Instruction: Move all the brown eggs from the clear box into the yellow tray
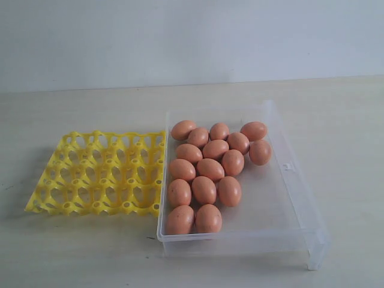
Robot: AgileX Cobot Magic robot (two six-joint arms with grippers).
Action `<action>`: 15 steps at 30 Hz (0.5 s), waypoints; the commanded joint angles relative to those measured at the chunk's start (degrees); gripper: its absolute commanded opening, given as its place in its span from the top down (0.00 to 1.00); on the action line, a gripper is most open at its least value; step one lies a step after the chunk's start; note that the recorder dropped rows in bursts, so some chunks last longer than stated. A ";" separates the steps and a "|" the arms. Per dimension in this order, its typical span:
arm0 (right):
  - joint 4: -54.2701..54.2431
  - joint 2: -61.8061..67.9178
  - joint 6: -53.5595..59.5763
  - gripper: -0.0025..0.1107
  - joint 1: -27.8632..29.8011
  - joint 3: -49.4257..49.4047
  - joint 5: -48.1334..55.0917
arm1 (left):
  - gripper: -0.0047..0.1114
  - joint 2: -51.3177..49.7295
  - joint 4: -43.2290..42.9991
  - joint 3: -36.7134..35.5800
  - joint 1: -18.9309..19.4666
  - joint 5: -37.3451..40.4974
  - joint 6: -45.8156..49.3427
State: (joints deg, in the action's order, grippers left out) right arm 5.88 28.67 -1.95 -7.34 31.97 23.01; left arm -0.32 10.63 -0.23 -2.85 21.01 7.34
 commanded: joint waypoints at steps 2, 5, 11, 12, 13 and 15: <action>-0.22 12.98 0.60 0.98 -7.50 16.89 20.29 | 0.96 0.32 0.14 0.23 0.06 -0.55 0.18; -3.01 15.32 0.60 0.98 -10.70 19.77 27.09 | 0.96 0.32 0.14 0.23 0.06 -0.55 0.18; -7.31 15.98 0.49 0.98 -14.17 19.74 29.55 | 0.96 0.32 0.14 0.23 0.06 -0.55 0.18; -7.31 16.13 0.49 0.98 -14.60 19.74 28.86 | 0.96 0.32 0.14 0.23 0.06 -0.55 0.18; -7.31 16.29 0.97 0.98 -14.90 19.60 27.81 | 0.96 0.32 0.14 0.23 0.06 -0.55 0.18; -7.48 17.44 2.53 0.98 -15.57 19.38 26.51 | 0.96 0.32 0.14 0.23 0.06 -0.55 0.18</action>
State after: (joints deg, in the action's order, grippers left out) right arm -0.91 44.83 -1.22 -22.00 51.18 51.35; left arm -0.32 10.63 -0.23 -2.85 21.01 7.34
